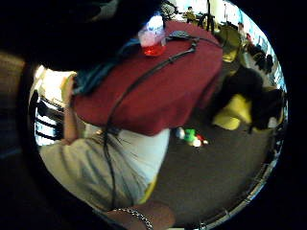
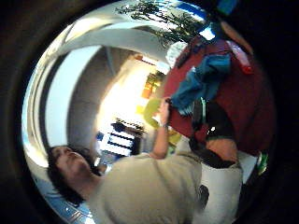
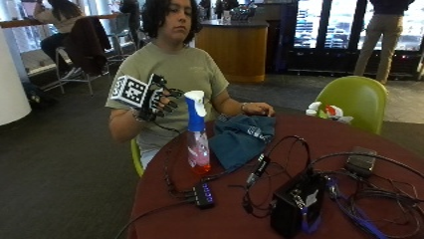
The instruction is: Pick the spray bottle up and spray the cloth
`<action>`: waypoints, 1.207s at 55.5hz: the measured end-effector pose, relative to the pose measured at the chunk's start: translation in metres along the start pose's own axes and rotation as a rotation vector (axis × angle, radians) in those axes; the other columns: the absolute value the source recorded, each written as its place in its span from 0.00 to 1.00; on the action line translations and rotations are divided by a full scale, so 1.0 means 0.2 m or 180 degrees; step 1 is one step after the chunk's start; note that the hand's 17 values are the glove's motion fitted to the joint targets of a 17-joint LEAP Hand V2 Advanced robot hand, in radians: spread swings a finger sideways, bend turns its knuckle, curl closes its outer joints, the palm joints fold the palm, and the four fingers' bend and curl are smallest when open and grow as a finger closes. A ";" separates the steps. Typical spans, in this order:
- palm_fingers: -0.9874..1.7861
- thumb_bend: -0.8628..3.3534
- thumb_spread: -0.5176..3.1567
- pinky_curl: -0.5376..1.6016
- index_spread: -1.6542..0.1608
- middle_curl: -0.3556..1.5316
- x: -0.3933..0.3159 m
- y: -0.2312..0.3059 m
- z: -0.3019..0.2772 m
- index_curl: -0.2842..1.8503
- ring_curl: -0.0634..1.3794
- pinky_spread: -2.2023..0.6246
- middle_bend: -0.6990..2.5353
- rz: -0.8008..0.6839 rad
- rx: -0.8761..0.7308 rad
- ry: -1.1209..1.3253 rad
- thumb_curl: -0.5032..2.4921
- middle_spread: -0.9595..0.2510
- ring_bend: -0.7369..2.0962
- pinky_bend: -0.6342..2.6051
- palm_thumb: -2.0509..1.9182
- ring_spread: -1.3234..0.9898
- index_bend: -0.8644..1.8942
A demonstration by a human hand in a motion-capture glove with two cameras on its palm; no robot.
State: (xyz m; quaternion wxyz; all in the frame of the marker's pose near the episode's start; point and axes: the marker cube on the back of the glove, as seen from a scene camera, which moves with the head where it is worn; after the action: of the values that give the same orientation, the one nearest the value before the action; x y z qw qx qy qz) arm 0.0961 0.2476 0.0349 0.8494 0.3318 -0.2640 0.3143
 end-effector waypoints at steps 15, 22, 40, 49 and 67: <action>0.50 0.20 0.46 0.37 0.76 0.38 0.15 -0.42 0.03 0.28 0.30 0.85 0.29 0.0117 0.0764 -0.0839 0.34 0.86 0.37 0.25 0.74 0.58 0.36; 0.48 0.20 0.45 0.38 0.78 0.38 0.21 -0.58 0.06 0.27 0.30 0.85 0.28 0.0222 0.0787 -0.1001 0.35 0.87 0.38 0.26 0.74 0.59 0.36; 0.49 0.20 0.43 0.39 0.80 0.38 0.34 -1.02 0.08 0.25 0.29 0.85 0.29 0.0455 0.1459 -0.0941 0.34 0.86 0.39 0.27 0.75 0.58 0.36; 0.56 0.19 0.40 0.41 0.81 0.38 0.38 -1.16 0.07 0.24 0.30 0.82 0.28 0.0644 0.1515 -0.0886 0.34 0.84 0.43 0.29 0.73 0.56 0.35; 0.72 0.20 0.39 0.42 0.81 0.38 0.47 -1.35 0.09 0.25 0.31 0.77 0.29 0.0476 0.1404 -0.0671 0.32 0.78 0.46 0.31 0.72 0.51 0.37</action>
State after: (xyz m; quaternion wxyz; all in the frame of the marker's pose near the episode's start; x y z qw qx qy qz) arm 0.3456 0.1101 0.0005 0.6986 0.5195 -0.2999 0.3900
